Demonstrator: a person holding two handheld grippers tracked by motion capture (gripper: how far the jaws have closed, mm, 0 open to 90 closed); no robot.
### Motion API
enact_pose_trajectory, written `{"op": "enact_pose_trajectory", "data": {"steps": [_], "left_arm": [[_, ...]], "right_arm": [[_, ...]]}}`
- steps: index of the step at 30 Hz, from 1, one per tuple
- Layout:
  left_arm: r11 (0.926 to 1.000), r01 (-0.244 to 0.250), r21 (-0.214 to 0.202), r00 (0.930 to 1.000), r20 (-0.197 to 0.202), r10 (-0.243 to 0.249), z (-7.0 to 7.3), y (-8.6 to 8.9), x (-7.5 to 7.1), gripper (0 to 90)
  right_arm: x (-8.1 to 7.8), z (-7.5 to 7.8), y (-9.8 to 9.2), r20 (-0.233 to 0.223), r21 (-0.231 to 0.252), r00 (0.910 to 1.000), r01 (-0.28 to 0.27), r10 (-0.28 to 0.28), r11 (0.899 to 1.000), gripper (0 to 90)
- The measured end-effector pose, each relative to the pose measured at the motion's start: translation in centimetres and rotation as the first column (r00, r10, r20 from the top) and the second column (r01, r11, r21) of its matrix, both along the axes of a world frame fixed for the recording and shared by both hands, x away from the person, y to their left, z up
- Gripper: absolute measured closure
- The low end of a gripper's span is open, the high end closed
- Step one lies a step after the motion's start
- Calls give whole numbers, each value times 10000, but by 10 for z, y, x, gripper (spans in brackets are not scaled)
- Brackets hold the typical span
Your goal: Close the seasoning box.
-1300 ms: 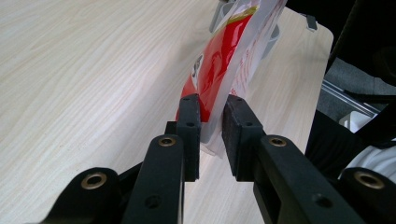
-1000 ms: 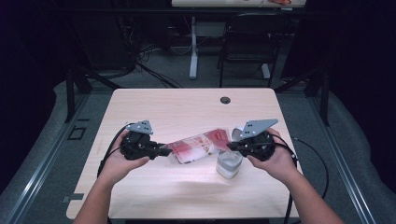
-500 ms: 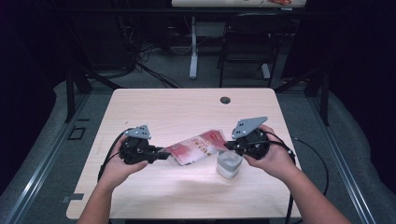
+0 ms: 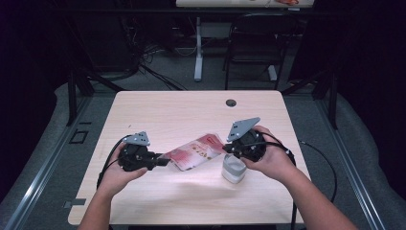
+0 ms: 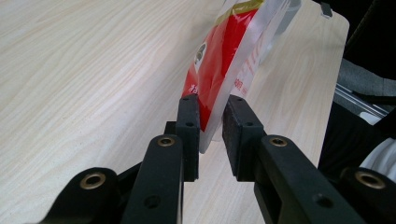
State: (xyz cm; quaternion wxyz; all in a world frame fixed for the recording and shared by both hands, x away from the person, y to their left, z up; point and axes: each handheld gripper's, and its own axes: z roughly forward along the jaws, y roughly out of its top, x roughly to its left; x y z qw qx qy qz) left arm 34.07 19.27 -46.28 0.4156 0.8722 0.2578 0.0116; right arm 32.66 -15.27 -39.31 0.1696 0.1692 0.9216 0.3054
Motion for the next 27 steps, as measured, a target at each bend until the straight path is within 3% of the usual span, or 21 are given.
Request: {"op": "enact_pose_trajectory", "data": {"steps": [4,12,27], "left_arm": [[9999,-42,-112,10000,-39,41,-6,0,0,768],[9994,-167,288,9998,-67,169,-15,-1,0,752],[9992,-130,376,9997,-184,137,-23,-2,0,740]], "right_arm": [[1,4,4,82,-288,9999,-81,83,9996,900],[0,6,12,162,-378,9994,-316,322,9988,900],[1,9,11,-141,447,9990,-424,430,9981,900]]}}
